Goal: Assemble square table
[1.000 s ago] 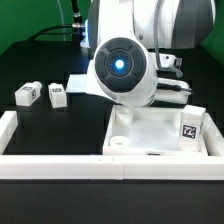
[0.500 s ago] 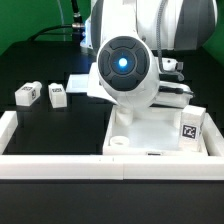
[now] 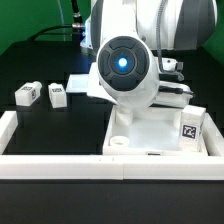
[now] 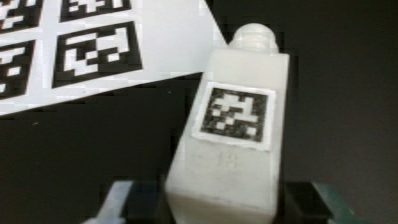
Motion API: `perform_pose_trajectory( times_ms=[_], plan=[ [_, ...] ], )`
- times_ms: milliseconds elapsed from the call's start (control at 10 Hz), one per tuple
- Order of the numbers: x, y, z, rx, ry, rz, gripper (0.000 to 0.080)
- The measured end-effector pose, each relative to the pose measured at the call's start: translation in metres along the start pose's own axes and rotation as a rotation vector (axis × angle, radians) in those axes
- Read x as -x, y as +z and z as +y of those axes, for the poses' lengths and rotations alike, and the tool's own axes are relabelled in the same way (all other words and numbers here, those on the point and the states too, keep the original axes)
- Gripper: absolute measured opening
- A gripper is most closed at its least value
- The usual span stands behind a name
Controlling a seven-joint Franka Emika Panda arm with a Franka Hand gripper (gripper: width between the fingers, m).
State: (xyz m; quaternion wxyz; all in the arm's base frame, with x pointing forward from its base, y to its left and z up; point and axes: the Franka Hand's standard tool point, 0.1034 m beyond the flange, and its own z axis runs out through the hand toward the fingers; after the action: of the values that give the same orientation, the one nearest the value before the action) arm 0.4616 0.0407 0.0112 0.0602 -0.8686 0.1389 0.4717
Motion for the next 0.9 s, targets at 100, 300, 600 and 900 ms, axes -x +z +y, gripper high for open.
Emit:
perform_pose_trajectory(
  times_ms=[100, 300, 600, 900],
  plan=[
    [0.0, -0.001, 0.001, -0.001, -0.001, -0.001, 0.0289],
    [0.007, -0.01, 0.002, -0.005, -0.008, -0.005, 0.0289],
    [0.031, -0.038, 0.0, -0.004, -0.024, -0.041, 0.0291],
    [0.016, -0.042, -0.005, -0.017, -0.026, 0.067, 0.0291]
  ],
)
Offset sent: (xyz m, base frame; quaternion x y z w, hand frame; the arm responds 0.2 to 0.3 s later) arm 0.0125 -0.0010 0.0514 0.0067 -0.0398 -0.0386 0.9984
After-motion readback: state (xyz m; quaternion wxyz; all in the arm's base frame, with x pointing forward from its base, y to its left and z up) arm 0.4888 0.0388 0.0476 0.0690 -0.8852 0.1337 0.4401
